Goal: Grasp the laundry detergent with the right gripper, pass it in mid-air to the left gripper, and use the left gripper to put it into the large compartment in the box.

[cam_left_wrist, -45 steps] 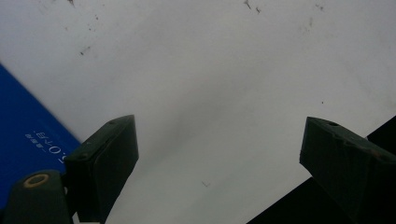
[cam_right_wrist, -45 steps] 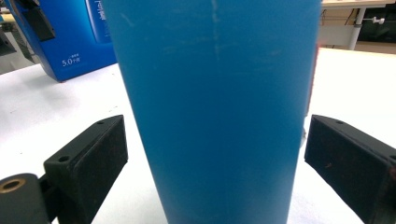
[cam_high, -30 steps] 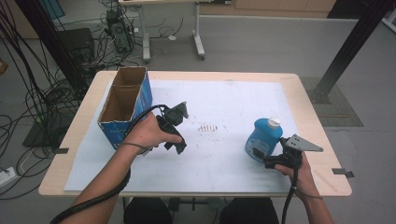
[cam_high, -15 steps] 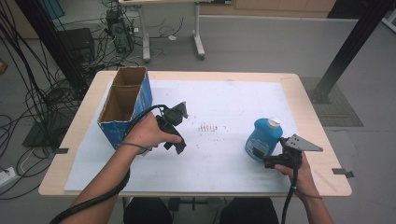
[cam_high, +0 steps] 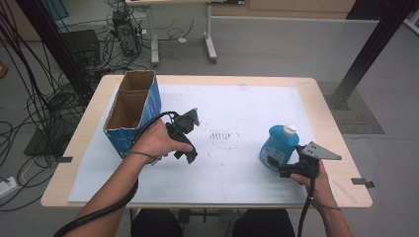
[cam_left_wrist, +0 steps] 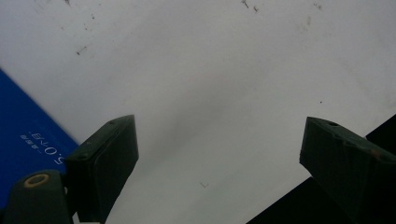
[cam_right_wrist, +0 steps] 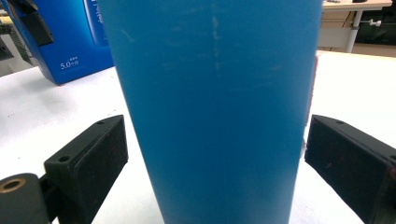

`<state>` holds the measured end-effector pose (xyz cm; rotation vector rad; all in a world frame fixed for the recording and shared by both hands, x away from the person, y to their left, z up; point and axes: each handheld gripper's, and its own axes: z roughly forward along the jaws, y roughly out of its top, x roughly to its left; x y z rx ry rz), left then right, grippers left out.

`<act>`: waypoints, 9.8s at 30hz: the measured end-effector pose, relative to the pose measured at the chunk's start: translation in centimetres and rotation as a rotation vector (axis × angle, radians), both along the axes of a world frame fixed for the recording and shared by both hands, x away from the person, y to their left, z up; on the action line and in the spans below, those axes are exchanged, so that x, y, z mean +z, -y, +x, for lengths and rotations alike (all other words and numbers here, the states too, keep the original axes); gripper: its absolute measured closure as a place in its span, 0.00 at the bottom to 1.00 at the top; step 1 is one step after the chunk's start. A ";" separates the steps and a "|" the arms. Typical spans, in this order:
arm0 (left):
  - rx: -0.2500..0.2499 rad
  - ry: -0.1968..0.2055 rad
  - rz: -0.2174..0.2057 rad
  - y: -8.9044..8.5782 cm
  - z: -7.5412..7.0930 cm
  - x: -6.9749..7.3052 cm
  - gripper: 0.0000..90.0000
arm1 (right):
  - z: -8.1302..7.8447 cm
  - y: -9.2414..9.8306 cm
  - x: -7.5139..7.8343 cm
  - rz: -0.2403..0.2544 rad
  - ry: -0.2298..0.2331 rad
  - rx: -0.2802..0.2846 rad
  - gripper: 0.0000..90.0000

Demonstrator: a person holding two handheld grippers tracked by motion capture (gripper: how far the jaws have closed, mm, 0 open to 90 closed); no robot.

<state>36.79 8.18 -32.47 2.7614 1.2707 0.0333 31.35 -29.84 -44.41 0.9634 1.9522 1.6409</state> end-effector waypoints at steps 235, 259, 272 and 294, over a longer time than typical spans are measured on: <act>-0.149 0.092 -0.054 0.9 1.3 6.5 0.12 | 1.4 -0.4 6.3 -0.036 0.022 0.157 0.49; -0.309 0.134 -0.085 2.3 -0.4 12.7 0.12 | 2.4 -0.6 10.8 -0.042 0.002 0.384 0.49; -0.418 0.120 -0.078 3.1 -1.3 14.8 0.12 | 2.6 -1.2 11.8 -0.018 -0.008 0.517 0.49; -0.623 0.081 -0.062 4.4 -2.9 16.9 0.13 | 2.7 -2.8 12.8 -0.037 -0.006 0.695 0.49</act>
